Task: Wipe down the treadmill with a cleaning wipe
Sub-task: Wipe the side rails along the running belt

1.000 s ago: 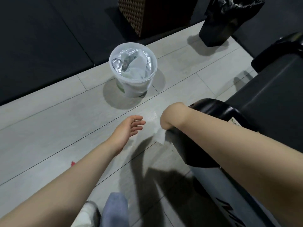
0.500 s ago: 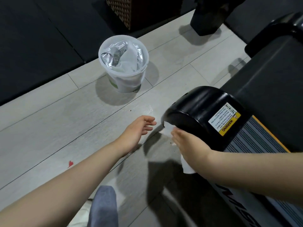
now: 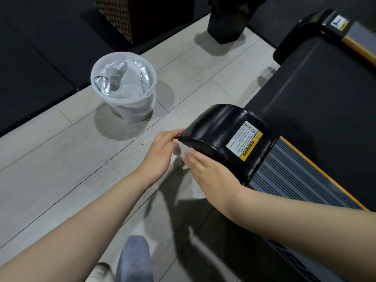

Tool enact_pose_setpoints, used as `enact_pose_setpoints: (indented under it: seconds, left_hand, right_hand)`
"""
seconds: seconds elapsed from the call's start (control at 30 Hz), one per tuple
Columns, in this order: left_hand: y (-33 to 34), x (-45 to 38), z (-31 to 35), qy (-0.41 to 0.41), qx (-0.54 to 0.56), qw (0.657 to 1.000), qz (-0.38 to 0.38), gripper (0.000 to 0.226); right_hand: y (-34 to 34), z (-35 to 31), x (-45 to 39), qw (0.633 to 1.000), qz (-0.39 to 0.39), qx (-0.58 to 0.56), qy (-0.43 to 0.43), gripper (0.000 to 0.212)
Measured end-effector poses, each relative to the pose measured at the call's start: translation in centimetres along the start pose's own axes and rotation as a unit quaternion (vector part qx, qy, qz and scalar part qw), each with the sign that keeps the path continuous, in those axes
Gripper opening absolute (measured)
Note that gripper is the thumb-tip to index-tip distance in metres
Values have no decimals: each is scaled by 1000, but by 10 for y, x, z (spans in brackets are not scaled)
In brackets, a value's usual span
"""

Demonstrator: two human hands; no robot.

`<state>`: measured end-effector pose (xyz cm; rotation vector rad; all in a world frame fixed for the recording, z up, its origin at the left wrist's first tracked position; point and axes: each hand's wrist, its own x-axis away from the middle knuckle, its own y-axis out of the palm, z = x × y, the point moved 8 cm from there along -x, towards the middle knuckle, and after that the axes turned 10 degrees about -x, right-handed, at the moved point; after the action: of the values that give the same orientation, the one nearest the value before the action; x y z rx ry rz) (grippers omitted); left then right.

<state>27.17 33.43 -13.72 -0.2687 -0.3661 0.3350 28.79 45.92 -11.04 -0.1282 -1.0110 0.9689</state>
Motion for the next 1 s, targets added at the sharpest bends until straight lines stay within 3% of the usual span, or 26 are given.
enact_pose_setpoints:
  seconds: [0.2, 0.27, 0.4, 0.63, 0.73, 0.87, 1.0]
  left_hand:
    - [12, -8, 31, 32, 62, 997, -38, 35]
    - [11, -7, 31, 42, 62, 996, -49, 34]
    - [6, -10, 30, 35, 49, 996, -69, 34]
    - [7, -25, 43, 85, -50, 992, -82, 22]
    - [24, -50, 55, 73, -129, 982, -113, 33]
    - [44, -56, 64, 66, -88, 976, -188, 44]
    - [46, -48, 63, 67, -55, 978, -189, 45]
  right_hand:
    - [1, -2, 43, 997, 16, -79, -13, 67]
    - [-3, 9, 56, 988, 80, -133, 22, 63]
    - [-4, 59, 68, 925, 223, -289, 110, 60]
    - [5, 42, 78, 868, 263, -398, 138, 62]
    - [5, 47, 85, 827, 316, -433, 170, 52]
    - [9, 43, 90, 814, 331, -439, 187, 47]
    - [19, 39, 92, 821, 295, -443, 210, 58]
